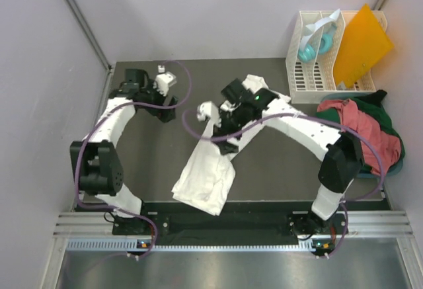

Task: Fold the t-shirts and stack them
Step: Rotate the tshirt 80 degrees

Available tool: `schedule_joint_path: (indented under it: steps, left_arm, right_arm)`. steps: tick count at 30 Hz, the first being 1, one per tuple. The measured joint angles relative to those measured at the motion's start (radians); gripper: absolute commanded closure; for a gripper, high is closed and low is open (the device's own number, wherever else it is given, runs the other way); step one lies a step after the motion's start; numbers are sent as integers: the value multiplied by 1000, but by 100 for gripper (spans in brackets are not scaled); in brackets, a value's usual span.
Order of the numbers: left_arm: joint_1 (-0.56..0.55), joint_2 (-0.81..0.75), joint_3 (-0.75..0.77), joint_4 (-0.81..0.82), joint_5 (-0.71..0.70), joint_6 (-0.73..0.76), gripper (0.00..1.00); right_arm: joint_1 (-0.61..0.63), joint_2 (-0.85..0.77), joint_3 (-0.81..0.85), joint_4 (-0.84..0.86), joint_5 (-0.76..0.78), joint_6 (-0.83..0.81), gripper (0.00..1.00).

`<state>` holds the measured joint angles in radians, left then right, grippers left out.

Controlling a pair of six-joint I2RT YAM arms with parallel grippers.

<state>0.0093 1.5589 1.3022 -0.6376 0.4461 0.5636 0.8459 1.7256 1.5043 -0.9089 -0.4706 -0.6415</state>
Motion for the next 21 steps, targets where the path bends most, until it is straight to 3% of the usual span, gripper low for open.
schedule_joint_path:
  steps: [3, 7, 12, 21]
  left_arm:
    - [-97, 134, 36, 58, 59, -87, 1]
    - [-168, 400, 221, 110, 151, -231, 1]
    - [-196, 671, 455, 169, 237, -376, 1]
    - [-270, 973, 845, 264, 383, -566, 1]
  right_arm:
    - [-138, 43, 205, -106, -18, 27, 0]
    - [-347, 132, 473, -174, -50, 85, 0]
    - [-526, 129, 521, -242, -42, 96, 0]
    - [-599, 116, 589, -295, -20, 88, 0]
